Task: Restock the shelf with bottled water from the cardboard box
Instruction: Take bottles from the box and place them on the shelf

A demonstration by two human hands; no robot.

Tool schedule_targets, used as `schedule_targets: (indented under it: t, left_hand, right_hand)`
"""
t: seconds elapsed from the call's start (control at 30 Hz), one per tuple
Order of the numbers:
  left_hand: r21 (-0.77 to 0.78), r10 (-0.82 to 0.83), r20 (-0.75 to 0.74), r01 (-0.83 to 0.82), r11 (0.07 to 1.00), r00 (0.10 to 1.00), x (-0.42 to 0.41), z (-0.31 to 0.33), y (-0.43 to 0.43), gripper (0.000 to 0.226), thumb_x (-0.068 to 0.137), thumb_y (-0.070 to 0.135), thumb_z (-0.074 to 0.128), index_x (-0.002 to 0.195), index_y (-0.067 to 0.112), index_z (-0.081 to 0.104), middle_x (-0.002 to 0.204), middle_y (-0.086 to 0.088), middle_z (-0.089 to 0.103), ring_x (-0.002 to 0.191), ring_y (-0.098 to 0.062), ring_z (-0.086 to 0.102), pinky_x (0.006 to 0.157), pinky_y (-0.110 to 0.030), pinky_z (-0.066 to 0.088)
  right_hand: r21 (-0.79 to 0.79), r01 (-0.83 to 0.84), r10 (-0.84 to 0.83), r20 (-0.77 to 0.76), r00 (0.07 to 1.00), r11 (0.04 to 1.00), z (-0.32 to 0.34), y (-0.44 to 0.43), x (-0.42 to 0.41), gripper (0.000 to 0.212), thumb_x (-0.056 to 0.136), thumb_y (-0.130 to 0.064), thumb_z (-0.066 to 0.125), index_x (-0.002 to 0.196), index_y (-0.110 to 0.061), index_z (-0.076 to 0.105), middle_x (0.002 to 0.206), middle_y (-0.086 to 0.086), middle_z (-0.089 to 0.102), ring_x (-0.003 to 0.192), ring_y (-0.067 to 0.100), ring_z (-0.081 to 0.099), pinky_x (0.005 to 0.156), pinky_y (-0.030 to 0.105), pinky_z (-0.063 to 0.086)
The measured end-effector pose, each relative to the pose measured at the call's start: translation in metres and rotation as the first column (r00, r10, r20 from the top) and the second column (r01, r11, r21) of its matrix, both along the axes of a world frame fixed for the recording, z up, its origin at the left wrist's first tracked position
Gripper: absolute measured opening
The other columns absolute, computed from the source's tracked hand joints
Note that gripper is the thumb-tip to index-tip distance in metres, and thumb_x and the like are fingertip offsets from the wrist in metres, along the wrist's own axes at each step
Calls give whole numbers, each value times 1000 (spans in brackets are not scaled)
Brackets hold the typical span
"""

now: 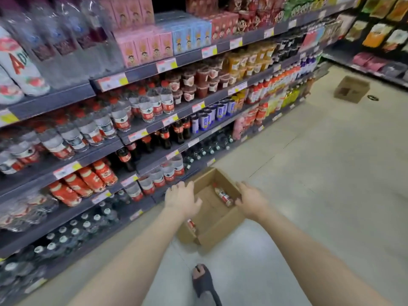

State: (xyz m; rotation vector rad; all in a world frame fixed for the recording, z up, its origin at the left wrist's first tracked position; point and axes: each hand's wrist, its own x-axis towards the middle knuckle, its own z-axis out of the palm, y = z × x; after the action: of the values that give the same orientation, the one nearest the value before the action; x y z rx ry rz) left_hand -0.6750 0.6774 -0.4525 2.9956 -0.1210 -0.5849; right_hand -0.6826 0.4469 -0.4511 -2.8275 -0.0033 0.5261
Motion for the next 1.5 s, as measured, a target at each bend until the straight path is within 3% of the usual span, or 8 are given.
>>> schedule_targets:
  t: [0.4,0.5,0.63,0.77,1.0,1.2,1.37,1.5]
  left_hand:
    - [-3,397,-357,-426,905,846,175,-184,-42,63,103,47,46,154,12,38,148,-18,55,136,-39,53,108,-43,48]
    - [38,489,-434,-527,849,757,195,-245,-55,76,106,51,41,168,14,18,161,-14,45,141,-37,51,112,-44,43]
    - [64,604,-482,-662,746,634,210,-352,-69,56,107,48,41,152,15,40,136,-12,67,124,-32,65,100,-39,50]
    - [136,651,-543,-710,691,530,212,-467,-73,66,107,52,39,160,14,29,149,-16,57,137,-36,56,113,-48,46]
    - [232,639,-527,-628,742,560,201,-644,-65,82,106,56,42,166,9,12,161,-18,38,145,-37,42,114,-45,40]
    - [250,764,-390,-739,625,514,200,-755,-54,92,104,47,53,162,-6,5,160,-25,27,141,-39,40,114,-44,39]
    - [241,916,-179,-886,395,360,218,-792,-61,80,106,30,59,158,-10,14,154,-31,30,136,-45,40,115,-44,36]
    - [236,944,-185,-921,311,272,229,-805,-60,59,106,33,62,147,-2,37,150,-27,35,133,-42,43,107,-43,44]
  right_hand:
    - [-9,-2,-1,-342,940,1000,-133,-47,213,40,97,-27,46,135,-18,48,132,12,58,115,38,62,96,44,52]
    - [-4,-55,48,-430,902,998,-201,-52,260,43,97,-24,51,138,-15,46,133,11,56,119,34,60,97,41,51]
    - [-4,-81,69,-487,871,997,-323,-54,318,43,101,-26,48,142,-14,46,135,10,55,118,30,60,98,43,52]
    - [-61,-112,67,-499,864,992,-453,-53,355,36,103,-33,49,133,-13,50,126,11,62,114,30,62,88,32,48]
    - [-169,-248,126,-524,842,954,-649,-40,359,53,101,-10,42,153,-6,33,149,17,46,130,36,55,99,43,50]
    - [-276,-80,-37,-394,918,958,-761,-34,361,68,101,-12,51,155,4,14,161,30,22,143,43,35,119,46,34]
    - [-223,104,-137,-136,981,969,-792,-36,372,61,94,-23,60,143,-2,30,143,25,38,127,43,39,110,48,33]
    - [-211,36,-72,-163,984,977,-799,-36,376,69,93,-41,71,140,-1,42,140,21,42,127,38,44,109,43,38]
